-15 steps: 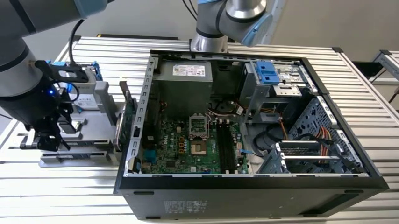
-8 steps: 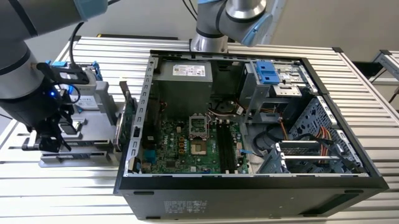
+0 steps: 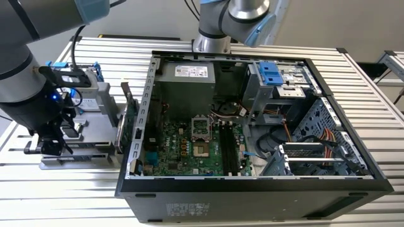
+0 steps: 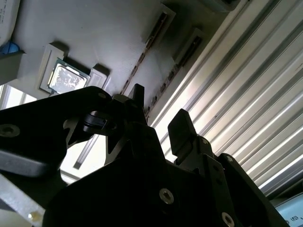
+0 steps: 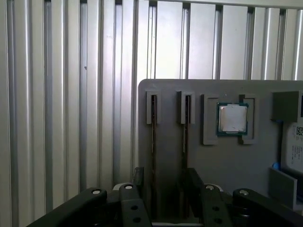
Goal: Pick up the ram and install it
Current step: 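Pick up the ram and move it above insertion slot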
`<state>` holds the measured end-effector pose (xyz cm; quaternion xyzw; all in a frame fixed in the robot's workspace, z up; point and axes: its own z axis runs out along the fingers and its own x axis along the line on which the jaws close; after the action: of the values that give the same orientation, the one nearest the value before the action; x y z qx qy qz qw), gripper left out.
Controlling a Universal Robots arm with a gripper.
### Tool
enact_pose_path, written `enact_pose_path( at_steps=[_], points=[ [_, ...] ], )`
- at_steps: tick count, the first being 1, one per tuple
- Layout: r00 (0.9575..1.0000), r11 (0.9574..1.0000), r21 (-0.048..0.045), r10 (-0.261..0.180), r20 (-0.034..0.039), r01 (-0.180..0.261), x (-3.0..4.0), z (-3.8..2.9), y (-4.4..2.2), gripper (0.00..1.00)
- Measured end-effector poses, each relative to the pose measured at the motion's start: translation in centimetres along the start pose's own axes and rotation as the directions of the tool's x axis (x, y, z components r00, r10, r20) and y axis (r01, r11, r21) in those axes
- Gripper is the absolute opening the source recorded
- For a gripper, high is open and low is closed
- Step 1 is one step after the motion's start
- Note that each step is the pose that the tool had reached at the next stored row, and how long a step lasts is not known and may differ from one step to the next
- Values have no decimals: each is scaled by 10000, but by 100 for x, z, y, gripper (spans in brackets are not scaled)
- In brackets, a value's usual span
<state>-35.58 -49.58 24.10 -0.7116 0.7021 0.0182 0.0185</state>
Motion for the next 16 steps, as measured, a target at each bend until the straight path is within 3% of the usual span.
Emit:
enact_pose_path(
  at_steps=[16],
  points=[
    [10000, 10000, 5, 61, 1, -61, 22, 73, -9, 100]
  ],
)
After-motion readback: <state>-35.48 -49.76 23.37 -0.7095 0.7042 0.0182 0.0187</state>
